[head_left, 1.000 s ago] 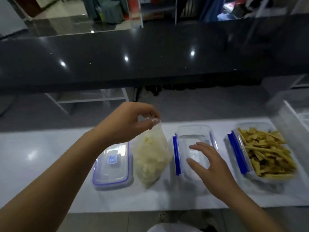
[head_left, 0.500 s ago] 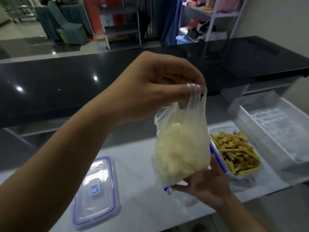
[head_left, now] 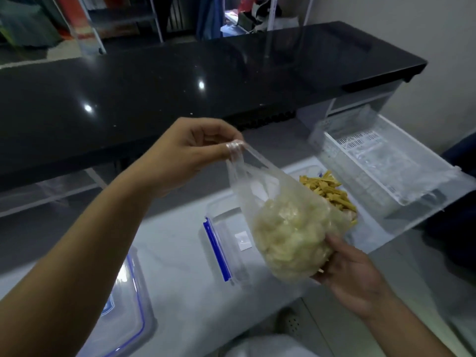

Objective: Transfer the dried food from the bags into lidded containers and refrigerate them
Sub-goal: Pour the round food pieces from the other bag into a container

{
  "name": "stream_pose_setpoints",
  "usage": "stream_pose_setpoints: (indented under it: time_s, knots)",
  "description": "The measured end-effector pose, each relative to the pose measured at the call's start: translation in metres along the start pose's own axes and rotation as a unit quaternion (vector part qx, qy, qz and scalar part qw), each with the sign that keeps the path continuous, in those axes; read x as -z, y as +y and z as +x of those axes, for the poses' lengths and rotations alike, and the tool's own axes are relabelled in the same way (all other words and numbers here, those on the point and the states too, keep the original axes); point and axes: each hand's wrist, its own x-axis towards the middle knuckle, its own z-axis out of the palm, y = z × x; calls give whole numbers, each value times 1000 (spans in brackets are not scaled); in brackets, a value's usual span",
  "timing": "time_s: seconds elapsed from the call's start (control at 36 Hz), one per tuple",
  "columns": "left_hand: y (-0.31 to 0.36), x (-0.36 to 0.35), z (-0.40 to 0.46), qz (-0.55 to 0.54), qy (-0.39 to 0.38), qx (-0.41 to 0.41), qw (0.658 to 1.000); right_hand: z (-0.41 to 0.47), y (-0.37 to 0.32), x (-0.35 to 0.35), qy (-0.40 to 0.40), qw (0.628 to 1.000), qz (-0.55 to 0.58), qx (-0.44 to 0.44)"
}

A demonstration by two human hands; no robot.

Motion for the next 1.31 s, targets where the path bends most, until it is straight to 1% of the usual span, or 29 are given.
stream_pose_setpoints:
  time_s: [0.14,0.25,0.33,0.47,0.56,0.69,0.83,0.97,1.06,1.17,1.31]
  knots:
    - [-56,1,-10,43,-9,57,997,-5,-21,11,40,991,-93,92]
    - [-100,-9,-29,60,14,124,990,-6,-32,11,82,975,-160,132]
    - [-124,-23,-43,64,31,156,985,-6,-30,6,113,958,-216,152]
    - [-148,-43,-58,87,81,194,974,-1,-24,-15,105,941,-266,181]
    - [-153,-51,-60,124,101,204,966,6,-26,-30,98,937,-281,186]
    - [-152,-56,-59,134,118,206,962,16,-27,-54,75,934,-295,187]
    - [-150,-56,-64,120,134,204,962,19,-24,-60,63,947,-270,161]
    - [-146,-52,-66,70,169,191,964,16,-27,-52,90,953,-246,151]
    - [-144,-49,-64,51,169,194,965,15,-32,-46,101,957,-233,140]
    - [-138,-51,-63,22,180,167,969,11,-34,-39,101,961,-220,135]
    - [-138,-60,-65,25,188,174,966,4,-33,-30,107,964,-206,133]
